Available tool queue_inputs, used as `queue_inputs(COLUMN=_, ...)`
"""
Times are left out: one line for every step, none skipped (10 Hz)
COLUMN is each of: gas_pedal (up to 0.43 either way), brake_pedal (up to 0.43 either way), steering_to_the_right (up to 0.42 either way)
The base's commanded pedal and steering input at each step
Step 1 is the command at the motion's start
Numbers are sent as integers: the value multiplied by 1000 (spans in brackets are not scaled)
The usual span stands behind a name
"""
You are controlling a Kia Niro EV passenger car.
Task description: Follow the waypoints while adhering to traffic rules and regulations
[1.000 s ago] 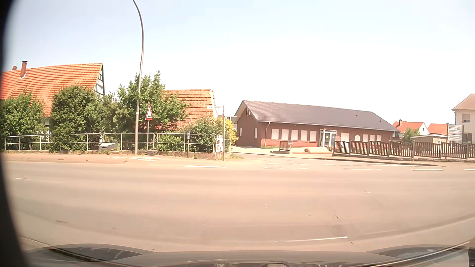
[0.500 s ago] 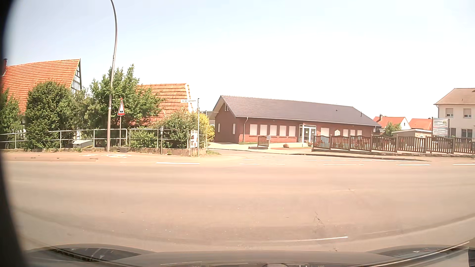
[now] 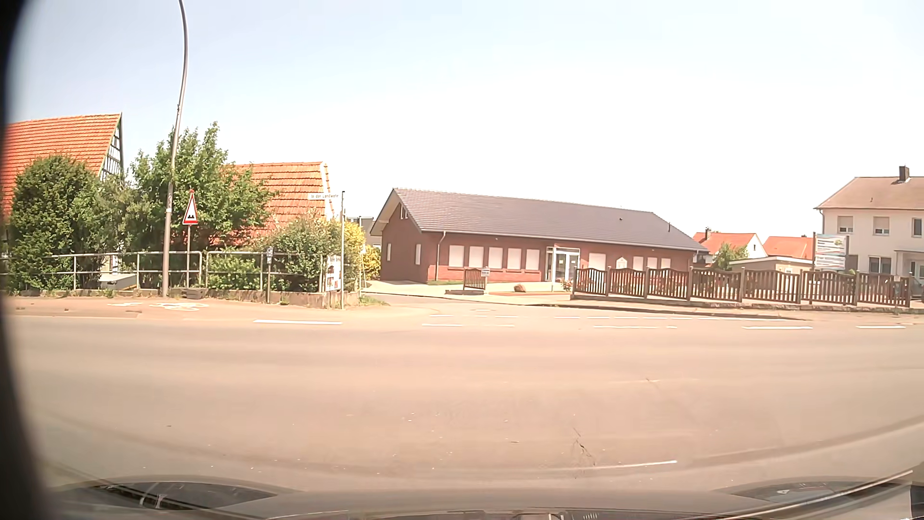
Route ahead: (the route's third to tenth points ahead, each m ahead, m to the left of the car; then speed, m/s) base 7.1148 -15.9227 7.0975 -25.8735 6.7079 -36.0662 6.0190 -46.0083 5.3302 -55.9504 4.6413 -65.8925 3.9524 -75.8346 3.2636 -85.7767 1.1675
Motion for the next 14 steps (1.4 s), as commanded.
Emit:
queue_inputs(gas_pedal=169, brake_pedal=0, steering_to_the_right=584)
queue_inputs(gas_pedal=177, brake_pedal=0, steering_to_the_right=608)
queue_inputs(gas_pedal=177, brake_pedal=0, steering_to_the_right=640)
queue_inputs(gas_pedal=209, brake_pedal=0, steering_to_the_right=665)
queue_inputs(gas_pedal=228, brake_pedal=0, steering_to_the_right=686)
queue_inputs(gas_pedal=260, brake_pedal=0, steering_to_the_right=714)
queue_inputs(gas_pedal=287, brake_pedal=0, steering_to_the_right=740)
queue_inputs(gas_pedal=311, brake_pedal=0, steering_to_the_right=760)
queue_inputs(gas_pedal=311, brake_pedal=0, steering_to_the_right=773)
queue_inputs(gas_pedal=311, brake_pedal=0, steering_to_the_right=785)
queue_inputs(gas_pedal=311, brake_pedal=0, steering_to_the_right=800)
queue_inputs(gas_pedal=311, brake_pedal=0, steering_to_the_right=814)
queue_inputs(gas_pedal=311, brake_pedal=0, steering_to_the_right=830)
queue_inputs(gas_pedal=311, brake_pedal=0, steering_to_the_right=832)
